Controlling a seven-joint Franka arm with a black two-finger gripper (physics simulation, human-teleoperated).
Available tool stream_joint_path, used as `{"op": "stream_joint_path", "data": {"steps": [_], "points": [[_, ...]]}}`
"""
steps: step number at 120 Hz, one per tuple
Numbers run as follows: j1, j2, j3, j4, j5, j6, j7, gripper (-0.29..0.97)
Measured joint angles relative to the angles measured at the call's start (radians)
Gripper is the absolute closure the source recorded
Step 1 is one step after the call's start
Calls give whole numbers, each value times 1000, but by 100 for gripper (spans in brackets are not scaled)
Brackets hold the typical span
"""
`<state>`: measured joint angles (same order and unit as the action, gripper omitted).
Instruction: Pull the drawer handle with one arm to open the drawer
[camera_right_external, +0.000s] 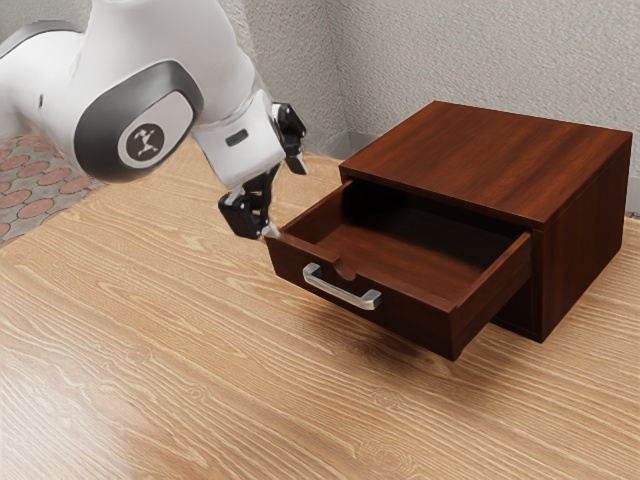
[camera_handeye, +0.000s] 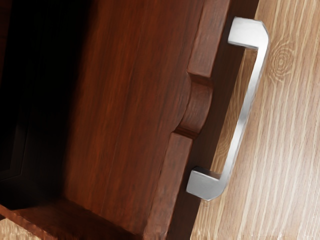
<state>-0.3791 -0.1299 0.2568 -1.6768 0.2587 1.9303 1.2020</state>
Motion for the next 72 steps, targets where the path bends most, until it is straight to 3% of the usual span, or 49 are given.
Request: {"op": "stream_joint_path", "data": {"steps": [24,48,64,72], "points": [[91,3,1,116,-3,-247,-208,0],[141,9,-3,158,-3,-385,-443,0],[322,11,-127,167,-13,-439,-573,0],[358,13,-162,173,-11,-457,-627,0]]}}
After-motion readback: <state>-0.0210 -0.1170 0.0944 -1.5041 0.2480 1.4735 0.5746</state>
